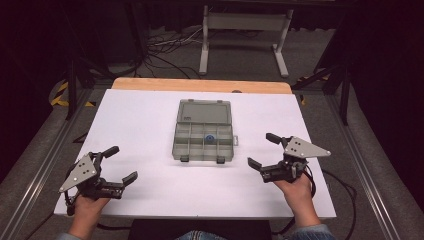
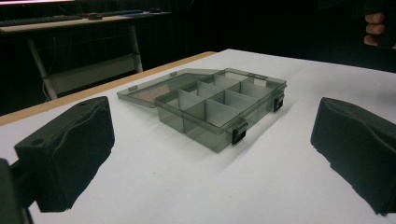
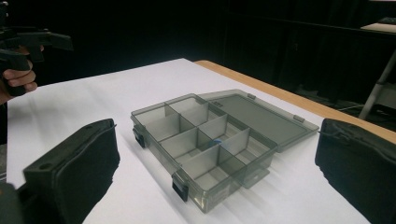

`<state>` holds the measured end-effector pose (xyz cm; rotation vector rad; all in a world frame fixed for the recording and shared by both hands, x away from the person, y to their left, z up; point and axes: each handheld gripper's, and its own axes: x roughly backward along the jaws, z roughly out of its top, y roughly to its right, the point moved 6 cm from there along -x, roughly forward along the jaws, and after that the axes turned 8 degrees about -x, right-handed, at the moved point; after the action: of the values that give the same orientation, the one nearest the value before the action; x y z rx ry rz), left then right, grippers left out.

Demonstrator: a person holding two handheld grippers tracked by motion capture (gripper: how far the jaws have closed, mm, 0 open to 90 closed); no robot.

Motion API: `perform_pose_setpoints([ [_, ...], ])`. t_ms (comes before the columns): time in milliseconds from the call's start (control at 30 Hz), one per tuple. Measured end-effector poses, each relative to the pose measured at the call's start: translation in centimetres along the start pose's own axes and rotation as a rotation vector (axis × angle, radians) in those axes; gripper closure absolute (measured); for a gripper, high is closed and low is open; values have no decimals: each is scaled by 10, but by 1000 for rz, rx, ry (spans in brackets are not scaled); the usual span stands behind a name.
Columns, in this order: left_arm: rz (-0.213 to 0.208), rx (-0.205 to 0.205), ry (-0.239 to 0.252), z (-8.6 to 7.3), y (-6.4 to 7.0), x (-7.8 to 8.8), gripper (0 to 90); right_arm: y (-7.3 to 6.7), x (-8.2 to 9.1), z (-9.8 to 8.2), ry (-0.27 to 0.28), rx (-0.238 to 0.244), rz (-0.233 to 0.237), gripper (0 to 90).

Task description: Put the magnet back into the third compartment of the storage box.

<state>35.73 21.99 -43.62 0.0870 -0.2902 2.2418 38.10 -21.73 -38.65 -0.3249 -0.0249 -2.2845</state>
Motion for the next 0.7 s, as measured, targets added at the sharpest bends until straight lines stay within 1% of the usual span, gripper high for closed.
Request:
perform_pose_setpoints([
  [33,-1,0,1,0,0,0,4,1,2,-2,5,-1,-5,0],
  [100,-6,2,1,0,0,1,5,2,5,-7,-14,-8,-10,0],
  [133,-10,3,3,0,0,1,6,2,8,-11,-2,-1,-9,0],
  [167,-13,3,4,0,0,1,6,2,8,-11,-2,-1,-9,0],
  [367,-21,8,15,0,1,1,7,1,14,-26,5,2,2,0],
  [433,-24,12,26,1,1,1,7,0,15,-30,9,4,4,0],
  [467,-24,13,37,1,1,1,7,0,16,-32,16,7,5,0],
  [600,-28,13,48,1,1,2,6,-1,18,-39,32,7,8,0],
  [700,-28,10,48,1,0,2,6,-2,19,-45,52,7,6,0],
])
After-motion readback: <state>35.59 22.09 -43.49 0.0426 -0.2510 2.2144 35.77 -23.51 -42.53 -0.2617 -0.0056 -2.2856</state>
